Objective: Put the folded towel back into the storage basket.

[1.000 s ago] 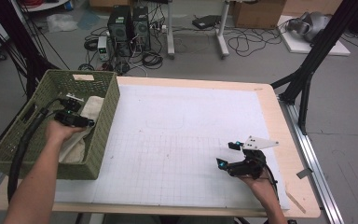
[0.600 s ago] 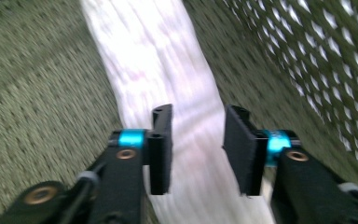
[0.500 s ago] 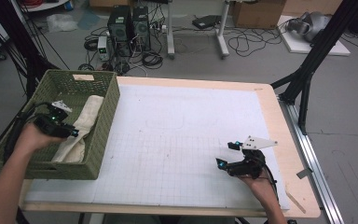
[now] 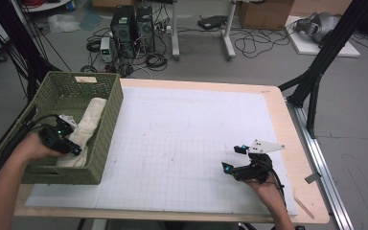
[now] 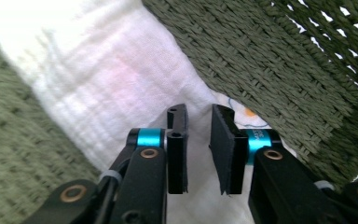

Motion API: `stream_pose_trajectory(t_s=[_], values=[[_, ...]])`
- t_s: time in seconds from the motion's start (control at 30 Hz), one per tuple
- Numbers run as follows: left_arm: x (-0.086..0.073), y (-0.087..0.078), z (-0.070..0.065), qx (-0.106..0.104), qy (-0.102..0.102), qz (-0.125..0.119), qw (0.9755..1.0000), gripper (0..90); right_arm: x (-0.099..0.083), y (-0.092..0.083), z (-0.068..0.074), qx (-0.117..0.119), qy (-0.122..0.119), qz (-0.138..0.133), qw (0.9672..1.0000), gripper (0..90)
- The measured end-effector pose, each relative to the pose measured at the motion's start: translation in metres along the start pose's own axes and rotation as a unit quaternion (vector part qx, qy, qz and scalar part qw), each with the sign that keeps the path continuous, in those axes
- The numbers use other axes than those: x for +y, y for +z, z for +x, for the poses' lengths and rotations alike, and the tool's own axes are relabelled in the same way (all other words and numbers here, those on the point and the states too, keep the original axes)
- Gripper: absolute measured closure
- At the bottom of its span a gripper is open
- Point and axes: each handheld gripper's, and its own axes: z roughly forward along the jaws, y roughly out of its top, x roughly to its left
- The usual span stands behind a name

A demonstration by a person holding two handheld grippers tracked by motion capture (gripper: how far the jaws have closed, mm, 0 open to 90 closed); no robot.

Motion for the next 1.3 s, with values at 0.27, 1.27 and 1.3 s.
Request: stream_pose_trajectory(t_s=[0.27, 1.27, 1.3], values=[[-0.002, 0.001, -0.001, 0.012, 0.012, -0.014, 0.9998, 73.7, 0.0, 0.0, 0.001, -0.002, 0.001, -0.001, 1.0, 14.9], [-0.001, -0.062, -0.026, 0.054, -0.014, -0.264, 0.9628, 51.2, 0.003, -0.011, 0.003, -0.006, 0.001, -0.022, 0.9997, 13.8], [-0.002, -0.062, -0.027, 0.055, -0.015, -0.267, 0.962, 50.9, 0.003, -0.011, 0.004, -0.007, 0.002, -0.024, 0.9997, 13.7]])
